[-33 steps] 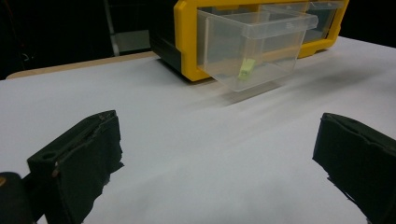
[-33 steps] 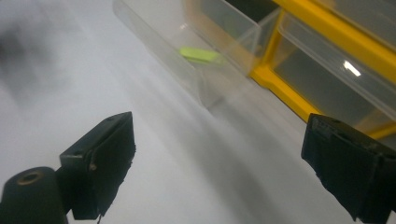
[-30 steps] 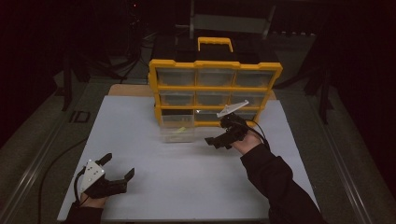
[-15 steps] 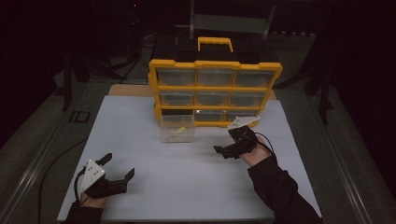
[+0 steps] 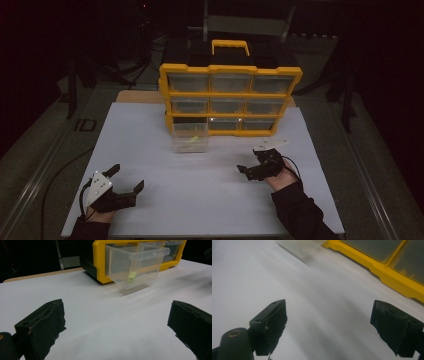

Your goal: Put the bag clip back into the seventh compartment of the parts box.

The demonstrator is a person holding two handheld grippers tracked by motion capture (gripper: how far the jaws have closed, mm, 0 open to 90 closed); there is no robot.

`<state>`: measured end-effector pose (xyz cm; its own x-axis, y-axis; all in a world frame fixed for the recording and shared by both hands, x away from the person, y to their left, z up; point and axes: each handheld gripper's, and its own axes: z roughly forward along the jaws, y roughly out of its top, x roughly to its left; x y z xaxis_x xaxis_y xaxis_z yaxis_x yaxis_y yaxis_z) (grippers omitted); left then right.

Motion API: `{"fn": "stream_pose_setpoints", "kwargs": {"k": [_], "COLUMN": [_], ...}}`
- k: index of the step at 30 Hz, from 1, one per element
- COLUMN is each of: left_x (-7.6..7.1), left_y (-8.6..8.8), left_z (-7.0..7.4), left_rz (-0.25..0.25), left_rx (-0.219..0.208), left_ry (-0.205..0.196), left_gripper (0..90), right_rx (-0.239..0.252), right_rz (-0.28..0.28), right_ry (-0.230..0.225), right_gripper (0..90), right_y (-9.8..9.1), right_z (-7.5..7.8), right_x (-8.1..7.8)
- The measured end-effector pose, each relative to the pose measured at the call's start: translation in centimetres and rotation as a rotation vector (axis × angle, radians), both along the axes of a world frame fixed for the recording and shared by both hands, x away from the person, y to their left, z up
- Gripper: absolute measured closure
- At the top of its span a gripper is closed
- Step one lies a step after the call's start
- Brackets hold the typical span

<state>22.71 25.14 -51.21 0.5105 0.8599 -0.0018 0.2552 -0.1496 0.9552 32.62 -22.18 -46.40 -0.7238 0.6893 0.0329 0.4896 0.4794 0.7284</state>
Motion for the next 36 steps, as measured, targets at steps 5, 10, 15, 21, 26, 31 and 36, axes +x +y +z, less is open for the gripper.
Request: {"fn": "stream_pose_setpoints", "kwargs": {"k": [5, 10, 15, 21, 26, 31, 36], "left_x": [0.0, 0.0, 0.0, 0.0, 0.0, 0.0, 0.0], "left_y": [0.0, 0.0, 0.0, 0.0, 0.0, 0.0, 0.0], "left_z": [0.0, 0.0, 0.0, 0.0, 0.0, 0.0, 0.0], "left_rz": [0.000, 0.002, 0.002, 0.003, 0.002, 0.001, -0.001], "left_rx": [0.001, 0.002, 0.002, 0.002, 0.002, 0.003, 0.001], "left_ry": [-0.001, 0.000, -0.001, 0.000, 0.000, 0.000, 0.002], "left_gripper": [1.0, 1.0, 1.0, 1.0, 1.0, 1.0, 1.0], "right_rx": [0.022, 0.058, 0.047, 0.053, 0.061, 0.065, 0.063], "right_rz": [-0.021, -0.037, -0.037, -0.055, -0.095, -0.092, -0.086], "right_ry": [-0.014, -0.023, -0.035, -0.061, -0.096, -0.127, -0.141], "right_gripper": [13.6, 12.0, 11.3, 10.6, 10.6, 10.6, 10.6], "right_y": [-0.8, -1.6, -2.2, -3.0, -4.0, -4.7, -4.9], "right_z": [-0.6, -0.8, -1.3, -1.7, -1.8, -2.2, -2.8], "right_x": [-0.8, -1.7, -2.7, -3.6, -4.6, -5.6, -5.8]}}
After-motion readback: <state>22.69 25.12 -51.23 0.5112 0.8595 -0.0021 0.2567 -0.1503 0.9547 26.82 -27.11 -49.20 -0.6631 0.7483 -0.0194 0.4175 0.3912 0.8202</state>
